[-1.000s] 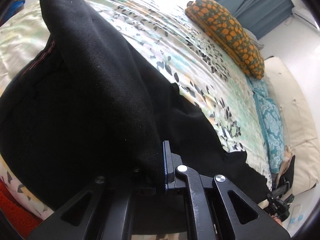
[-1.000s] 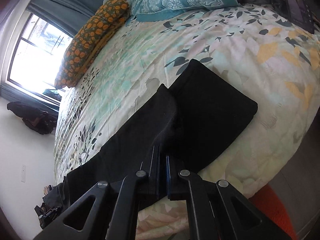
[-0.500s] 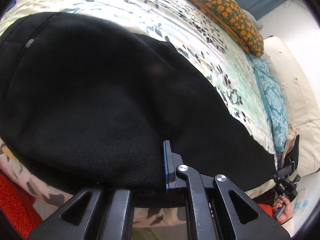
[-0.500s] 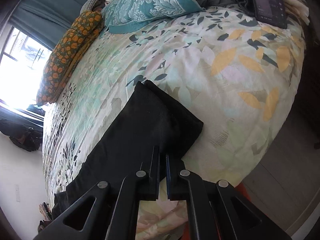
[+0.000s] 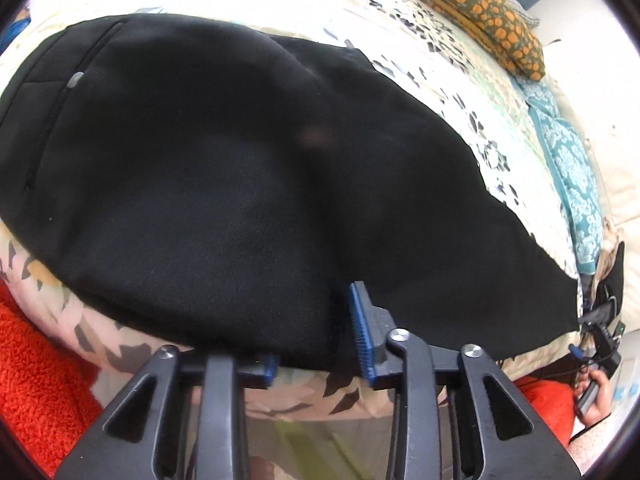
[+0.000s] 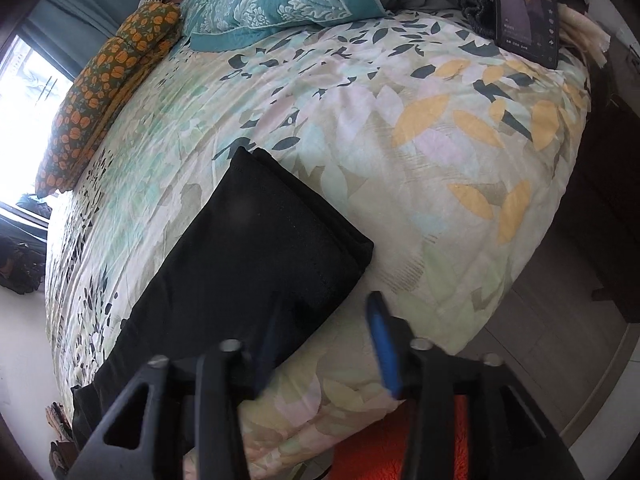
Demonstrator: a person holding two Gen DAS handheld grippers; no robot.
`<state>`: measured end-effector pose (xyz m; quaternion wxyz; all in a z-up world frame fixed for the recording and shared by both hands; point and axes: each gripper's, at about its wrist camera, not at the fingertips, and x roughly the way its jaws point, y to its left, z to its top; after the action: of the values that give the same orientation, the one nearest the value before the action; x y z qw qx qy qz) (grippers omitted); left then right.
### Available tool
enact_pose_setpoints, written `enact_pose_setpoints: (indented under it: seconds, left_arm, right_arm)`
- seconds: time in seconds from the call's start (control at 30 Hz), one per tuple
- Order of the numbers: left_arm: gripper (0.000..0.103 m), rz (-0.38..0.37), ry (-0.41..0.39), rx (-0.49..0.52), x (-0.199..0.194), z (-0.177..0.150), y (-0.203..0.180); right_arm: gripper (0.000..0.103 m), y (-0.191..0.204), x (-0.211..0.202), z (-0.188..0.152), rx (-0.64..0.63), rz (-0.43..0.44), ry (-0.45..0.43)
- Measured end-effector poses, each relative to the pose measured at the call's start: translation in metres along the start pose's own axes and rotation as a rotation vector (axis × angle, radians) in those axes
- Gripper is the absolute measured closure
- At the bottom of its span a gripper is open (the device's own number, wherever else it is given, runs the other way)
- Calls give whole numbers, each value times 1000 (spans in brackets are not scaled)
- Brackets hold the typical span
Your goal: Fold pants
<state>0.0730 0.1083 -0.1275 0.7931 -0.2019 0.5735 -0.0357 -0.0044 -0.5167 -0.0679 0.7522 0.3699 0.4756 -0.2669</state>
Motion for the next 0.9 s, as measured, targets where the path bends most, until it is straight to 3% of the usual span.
enact_pose_setpoints:
  seconds: [0.03,0.07,0.2,0.3,0.37,0.4,0.47,0.57,0.7,0.77,0.8,0.83,0.87,0.9]
  left_arm:
    - [54,3,-2,12,-6,-5,2]
    - [50,9,-8,23,-13,-10,3]
    - [50,3,-87,-15,-50,-15,28]
    - [47,29,-232,-130,-90,16,73]
    - [37,88,-315,-223,-113,44,115]
    - [37,115,-339,-264,-122,57,137]
    - [37,161,-326,-326,-130,78,173]
    - [37,217,-235,-317,-122,97,208]
    - [37,289,-136,-283,-95,96,227]
    - [37,266,-113,-253,-83,91,228]
    - [39,264,-106,-220,-78,91,221]
    - [61,268,-111,-184,-74,90,216]
    - [103,268,-113,-151,-71,94,207]
    - [99,299,-104,-124,-70,94,201]
  right_arm:
    - [9,1,-11,-2,-3,-10,-37]
    - [9,3,-23,-4,-27,-42,-73]
    - [9,50,-65,-34,-280,-112,-221]
    - [9,104,-69,-74,-468,-27,-218]
    - [9,146,-59,-105,-585,67,-172]
    - [9,168,-53,-120,-643,118,-147]
    - [9,210,-33,-155,-746,198,-107]
    - [9,257,3,-201,-860,266,-37]
    - [9,282,45,-243,-955,215,25]
    - [9,281,55,-253,-988,185,53]
    - [9,279,57,-255,-995,176,54]
    - [9,277,56,-253,-991,175,52]
    - [9,275,55,-250,-976,172,51]
    - [9,274,55,-246,-962,166,50]
